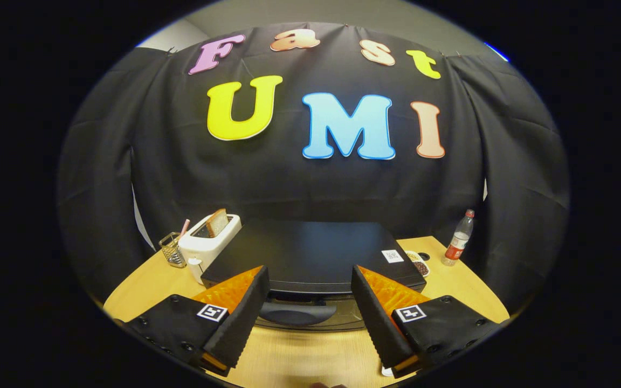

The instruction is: Open the toaster oven, put the food inside, and close the toaster oven door.

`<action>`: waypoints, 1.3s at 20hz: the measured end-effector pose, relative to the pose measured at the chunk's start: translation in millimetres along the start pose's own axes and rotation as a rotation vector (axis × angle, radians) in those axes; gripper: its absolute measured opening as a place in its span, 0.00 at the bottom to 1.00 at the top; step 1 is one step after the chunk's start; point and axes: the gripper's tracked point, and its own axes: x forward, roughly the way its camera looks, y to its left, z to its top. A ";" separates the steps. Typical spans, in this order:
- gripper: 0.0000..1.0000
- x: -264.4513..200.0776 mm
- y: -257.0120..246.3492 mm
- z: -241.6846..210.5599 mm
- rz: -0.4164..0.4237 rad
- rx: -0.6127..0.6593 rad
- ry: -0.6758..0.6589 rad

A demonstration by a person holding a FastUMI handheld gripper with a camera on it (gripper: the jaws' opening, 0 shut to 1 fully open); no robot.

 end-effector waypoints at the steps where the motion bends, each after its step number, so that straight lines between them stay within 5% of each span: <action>1: 0.97 5.6 1.7 -7.6 0.001 0.003 0.019; 14: 0.97 33.3 11.0 -42.7 -0.005 0.028 0.111; 26: 0.97 -6.3 13.1 -73.5 0.025 0.023 0.169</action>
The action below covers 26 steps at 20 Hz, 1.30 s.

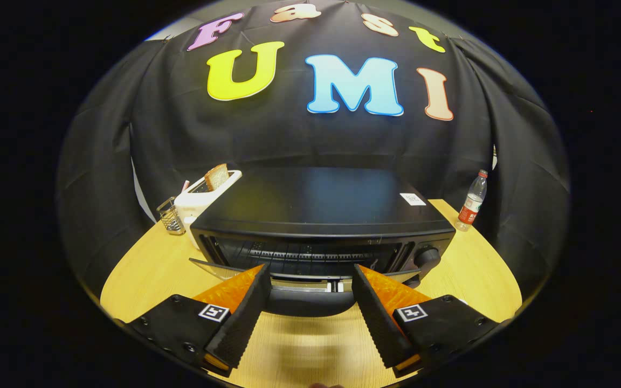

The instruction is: Open the toaster oven, put the food inside, and close the toaster oven door.

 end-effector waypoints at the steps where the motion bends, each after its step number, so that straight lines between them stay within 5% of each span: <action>1: 0.96 -2.7 0.9 -3.8 0.000 0.001 0.009; 11: 0.96 -25.9 3.1 -44.5 0.014 -0.041 0.078; 20: 0.96 -26.9 -16.8 -136.5 0.016 0.005 0.338; 26: 0.96 -43.0 -47.3 -123.9 -0.027 0.029 0.320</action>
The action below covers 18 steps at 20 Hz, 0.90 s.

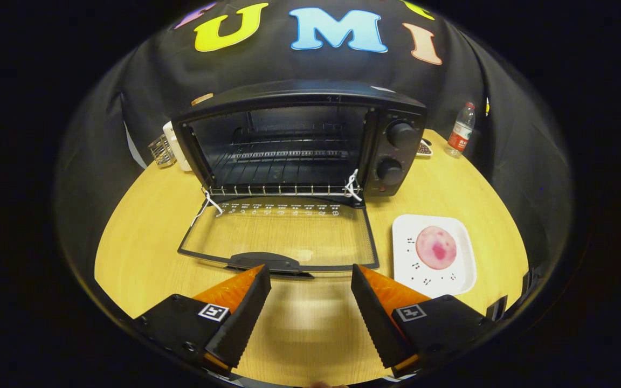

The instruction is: Open the toaster oven, put the food inside, and close the toaster oven door.

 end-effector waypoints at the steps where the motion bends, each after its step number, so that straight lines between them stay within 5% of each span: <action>1: 0.96 -7.0 -4.3 -1.9 0.011 0.008 -0.001; 18: 0.97 -81.9 -123.2 10.3 -0.059 -0.016 -0.050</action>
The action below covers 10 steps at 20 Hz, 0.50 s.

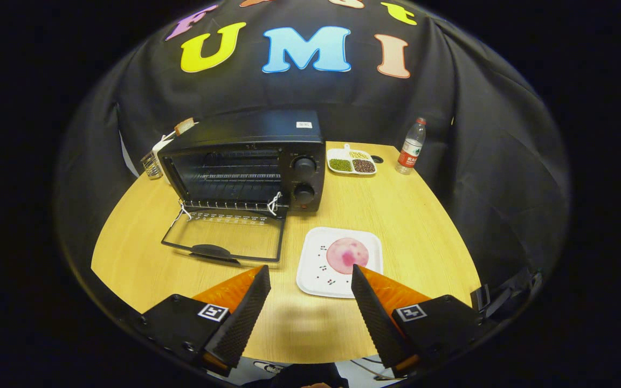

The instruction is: Open the toaster oven, put the food inside, and close the toaster oven door.

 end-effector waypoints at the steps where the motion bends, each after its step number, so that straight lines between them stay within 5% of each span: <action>1: 0.97 5.2 -8.5 -3.1 0.003 0.009 0.014; 10: 0.97 60.7 -96.8 -14.5 0.037 0.035 0.147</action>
